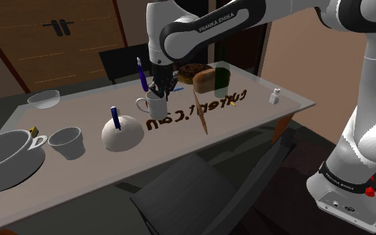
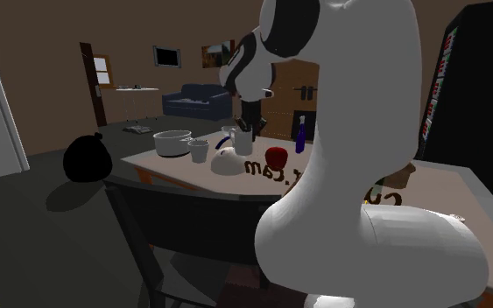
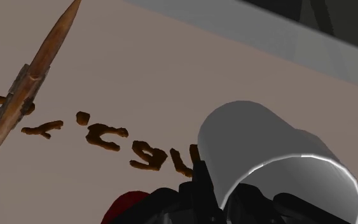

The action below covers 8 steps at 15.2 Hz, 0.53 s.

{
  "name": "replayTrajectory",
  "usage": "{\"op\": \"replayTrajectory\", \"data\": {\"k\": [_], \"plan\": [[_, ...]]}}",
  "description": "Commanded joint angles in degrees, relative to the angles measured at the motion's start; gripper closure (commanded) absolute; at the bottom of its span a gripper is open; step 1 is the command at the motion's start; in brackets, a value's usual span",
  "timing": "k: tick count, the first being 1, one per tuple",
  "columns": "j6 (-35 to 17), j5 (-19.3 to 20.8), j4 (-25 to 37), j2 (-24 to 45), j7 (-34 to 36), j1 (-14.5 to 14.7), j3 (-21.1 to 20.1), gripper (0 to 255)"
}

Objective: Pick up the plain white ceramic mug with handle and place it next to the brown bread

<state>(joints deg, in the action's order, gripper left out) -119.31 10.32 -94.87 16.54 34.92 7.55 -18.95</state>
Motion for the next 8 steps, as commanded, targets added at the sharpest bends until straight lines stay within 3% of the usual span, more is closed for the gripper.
{"op": "replayTrajectory", "data": {"k": [1,8], "plan": [[1.5,-0.2,1.1,-0.4,-0.2,0.0,-0.1,255],[6.6,-0.7,5.7,-1.0,-0.8,0.1,-0.3,255]]}}
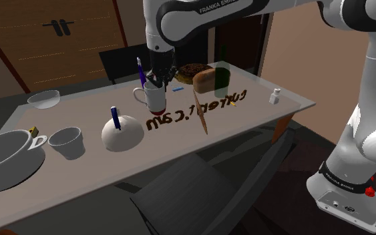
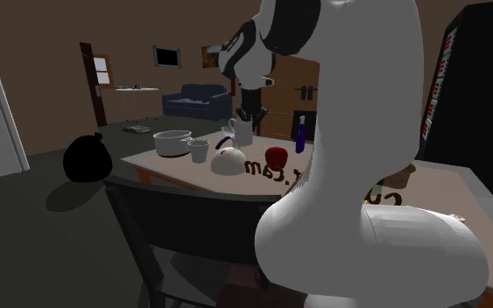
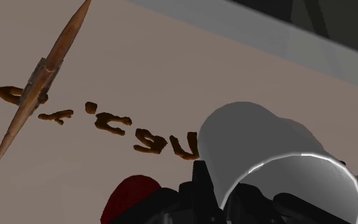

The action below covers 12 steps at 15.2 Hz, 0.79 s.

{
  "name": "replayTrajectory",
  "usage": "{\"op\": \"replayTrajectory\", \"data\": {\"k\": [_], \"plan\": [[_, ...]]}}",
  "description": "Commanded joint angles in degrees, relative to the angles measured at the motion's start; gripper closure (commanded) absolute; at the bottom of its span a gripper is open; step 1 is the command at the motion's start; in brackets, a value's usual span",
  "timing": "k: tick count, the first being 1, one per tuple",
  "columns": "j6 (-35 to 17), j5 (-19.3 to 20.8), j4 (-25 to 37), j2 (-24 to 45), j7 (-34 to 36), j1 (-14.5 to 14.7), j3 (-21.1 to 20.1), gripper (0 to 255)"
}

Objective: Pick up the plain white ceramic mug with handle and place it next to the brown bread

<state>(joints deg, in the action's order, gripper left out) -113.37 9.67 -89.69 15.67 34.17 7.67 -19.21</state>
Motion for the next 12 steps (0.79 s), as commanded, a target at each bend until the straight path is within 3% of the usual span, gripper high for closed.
{"op": "replayTrajectory", "data": {"k": [1,3,12], "plan": [[1.4,-0.1,1.3,-0.1,-0.1,0.1,-0.1,255],[2.6,-0.2,2.4,-0.2,-0.3,0.1,-0.1,255],[-1.5,-5.7,-9.7,-9.5,-12.8,-8.2,3.6,255]]}}
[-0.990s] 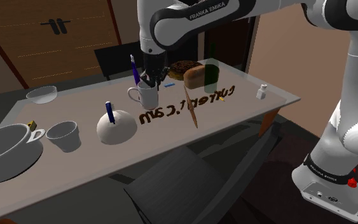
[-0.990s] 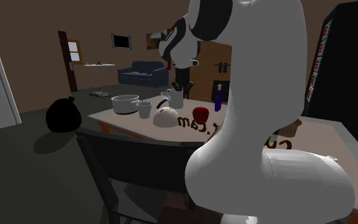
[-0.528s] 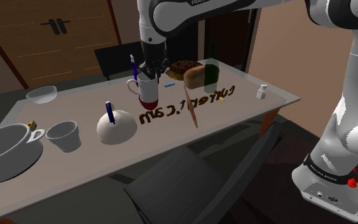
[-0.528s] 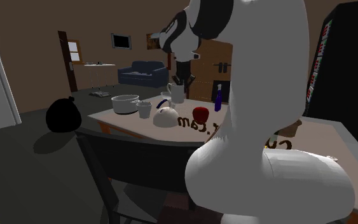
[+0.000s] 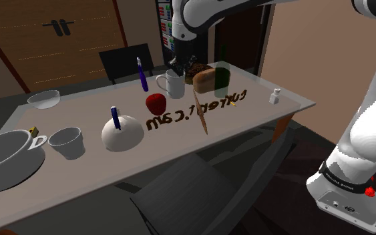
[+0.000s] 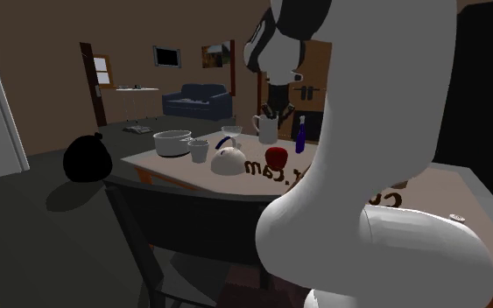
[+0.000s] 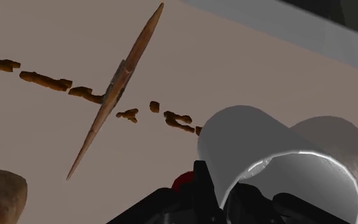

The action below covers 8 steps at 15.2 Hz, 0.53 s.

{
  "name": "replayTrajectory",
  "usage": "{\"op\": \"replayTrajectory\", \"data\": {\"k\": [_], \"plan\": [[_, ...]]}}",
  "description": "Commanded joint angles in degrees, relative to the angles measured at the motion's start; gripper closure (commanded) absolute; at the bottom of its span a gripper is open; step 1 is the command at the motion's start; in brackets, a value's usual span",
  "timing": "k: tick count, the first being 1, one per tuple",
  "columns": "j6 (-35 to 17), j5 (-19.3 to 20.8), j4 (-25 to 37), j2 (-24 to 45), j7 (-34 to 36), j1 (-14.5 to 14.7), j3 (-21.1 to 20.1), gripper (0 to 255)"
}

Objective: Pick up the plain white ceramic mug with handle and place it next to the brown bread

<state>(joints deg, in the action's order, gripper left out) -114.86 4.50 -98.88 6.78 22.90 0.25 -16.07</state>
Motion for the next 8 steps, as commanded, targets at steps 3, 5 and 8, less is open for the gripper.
{"op": "replayTrajectory", "data": {"k": [3,5,8], "plan": [[-0.7,-2.0,-3.1,-2.7,-5.9,-3.1,2.2,255],[-1.1,-2.8,-4.4,-3.8,-8.8,-4.6,3.4,255],[-1.4,-3.9,-5.9,-5.0,-13.2,-6.8,5.2,255]]}}
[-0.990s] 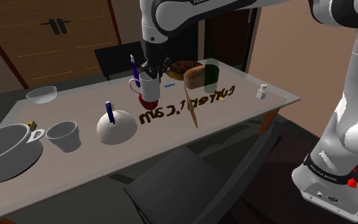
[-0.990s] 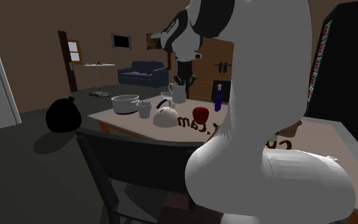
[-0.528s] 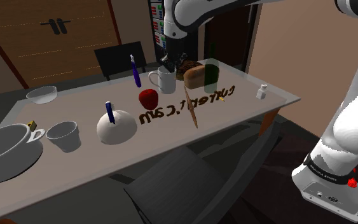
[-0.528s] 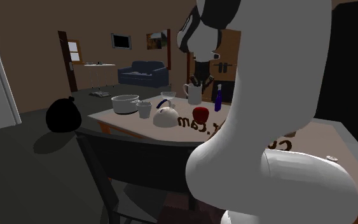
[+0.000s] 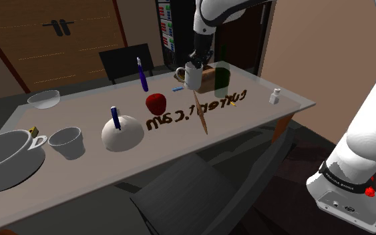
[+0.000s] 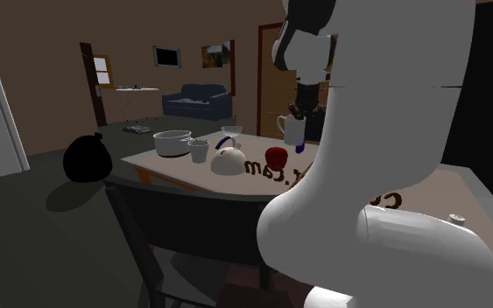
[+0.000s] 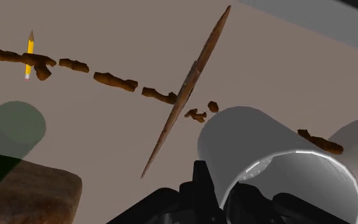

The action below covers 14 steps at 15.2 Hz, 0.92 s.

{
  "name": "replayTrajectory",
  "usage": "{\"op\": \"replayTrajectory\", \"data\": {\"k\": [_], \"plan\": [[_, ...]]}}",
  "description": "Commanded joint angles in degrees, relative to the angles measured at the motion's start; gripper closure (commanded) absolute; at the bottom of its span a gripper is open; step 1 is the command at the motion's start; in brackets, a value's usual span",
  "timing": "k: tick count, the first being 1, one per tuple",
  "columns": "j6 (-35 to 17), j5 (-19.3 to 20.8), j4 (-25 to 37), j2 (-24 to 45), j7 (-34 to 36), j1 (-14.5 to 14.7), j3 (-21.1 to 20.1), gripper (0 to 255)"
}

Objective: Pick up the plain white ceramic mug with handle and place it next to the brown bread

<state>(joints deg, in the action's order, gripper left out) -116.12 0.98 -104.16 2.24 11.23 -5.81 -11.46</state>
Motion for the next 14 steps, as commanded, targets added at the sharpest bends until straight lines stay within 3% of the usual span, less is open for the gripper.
{"op": "replayTrajectory", "data": {"k": [1,14], "plan": [[-0.2,-0.7,-0.9,-0.8,-3.0,-1.4,1.3,255],[0.7,-4.1,0.8,0.5,-21.3,-10.2,9.6,255]]}}
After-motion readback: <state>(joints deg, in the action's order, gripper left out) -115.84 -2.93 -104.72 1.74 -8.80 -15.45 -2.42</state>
